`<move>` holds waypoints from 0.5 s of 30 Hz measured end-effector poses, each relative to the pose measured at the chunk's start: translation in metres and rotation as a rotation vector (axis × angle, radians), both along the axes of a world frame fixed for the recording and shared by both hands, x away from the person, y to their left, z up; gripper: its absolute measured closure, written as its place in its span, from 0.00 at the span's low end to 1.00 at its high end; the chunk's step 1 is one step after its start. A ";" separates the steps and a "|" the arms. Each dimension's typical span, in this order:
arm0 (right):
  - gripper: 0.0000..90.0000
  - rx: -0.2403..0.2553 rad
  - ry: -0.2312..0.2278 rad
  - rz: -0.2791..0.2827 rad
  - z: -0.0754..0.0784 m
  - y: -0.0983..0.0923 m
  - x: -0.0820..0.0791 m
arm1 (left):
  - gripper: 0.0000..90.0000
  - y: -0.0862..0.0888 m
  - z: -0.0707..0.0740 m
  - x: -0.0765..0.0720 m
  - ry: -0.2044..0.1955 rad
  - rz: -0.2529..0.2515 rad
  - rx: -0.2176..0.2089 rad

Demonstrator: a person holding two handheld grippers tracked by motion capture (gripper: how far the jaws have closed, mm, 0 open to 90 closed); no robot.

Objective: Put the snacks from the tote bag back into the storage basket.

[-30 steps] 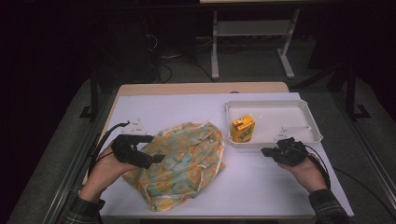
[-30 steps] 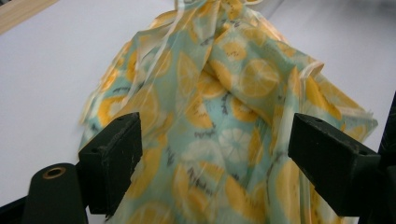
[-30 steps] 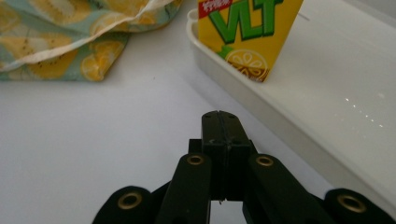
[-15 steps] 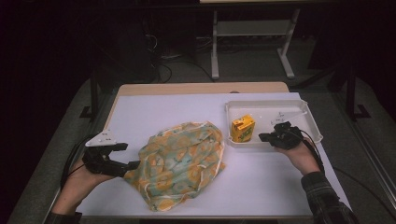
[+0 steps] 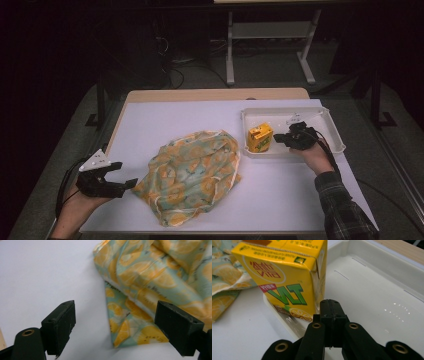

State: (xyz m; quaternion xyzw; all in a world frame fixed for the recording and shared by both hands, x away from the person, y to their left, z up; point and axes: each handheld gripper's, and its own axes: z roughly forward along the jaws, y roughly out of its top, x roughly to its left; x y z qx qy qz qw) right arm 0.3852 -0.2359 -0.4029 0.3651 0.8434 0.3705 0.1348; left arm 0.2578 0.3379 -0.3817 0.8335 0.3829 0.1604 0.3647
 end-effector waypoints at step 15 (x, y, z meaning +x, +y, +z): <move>1.00 0.005 -0.014 0.074 -0.001 0.002 0.003 | 0.19 0.005 -0.017 0.007 0.048 0.010 0.013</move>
